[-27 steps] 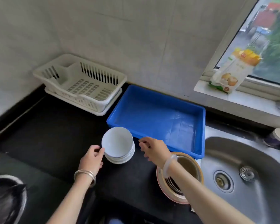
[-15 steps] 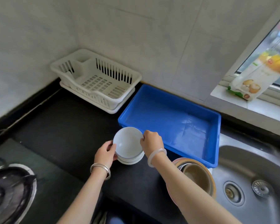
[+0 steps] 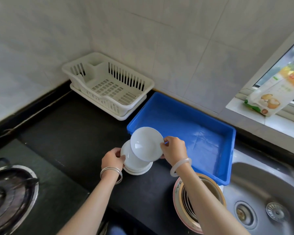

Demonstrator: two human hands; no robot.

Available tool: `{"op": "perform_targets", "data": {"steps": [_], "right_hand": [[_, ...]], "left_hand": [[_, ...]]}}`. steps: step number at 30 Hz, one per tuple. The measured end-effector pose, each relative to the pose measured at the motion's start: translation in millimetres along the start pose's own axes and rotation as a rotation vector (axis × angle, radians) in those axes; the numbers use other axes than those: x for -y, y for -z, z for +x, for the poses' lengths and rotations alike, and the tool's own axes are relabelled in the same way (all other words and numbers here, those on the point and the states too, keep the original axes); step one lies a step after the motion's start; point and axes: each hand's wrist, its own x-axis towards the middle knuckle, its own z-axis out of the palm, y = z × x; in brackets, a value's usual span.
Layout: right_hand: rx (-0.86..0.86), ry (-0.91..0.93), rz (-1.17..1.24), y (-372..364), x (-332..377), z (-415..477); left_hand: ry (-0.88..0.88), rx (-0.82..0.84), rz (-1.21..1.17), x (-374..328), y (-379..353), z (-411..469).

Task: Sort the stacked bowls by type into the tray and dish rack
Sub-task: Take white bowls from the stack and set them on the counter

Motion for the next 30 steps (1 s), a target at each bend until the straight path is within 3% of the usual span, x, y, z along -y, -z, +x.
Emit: {"op": "perform_targets", "data": {"steps": [7,17,25,30], "right_hand": [[0.013,0.05,0.061,14,-8,0],[0.08,0.185,0.164,33,34,10],[0.222,0.215,0.26,-39,112,62],[0.338,0.119,0.316,-117,154,102]], "left_hand": [[-0.01,-0.075,-0.002,-5,1,-5],[0.024,-0.151,-0.367,-18,62,5],[0.141,-0.315,-0.546,10,135,70],[0.261,-0.463,-0.675,39,174,114]]}}
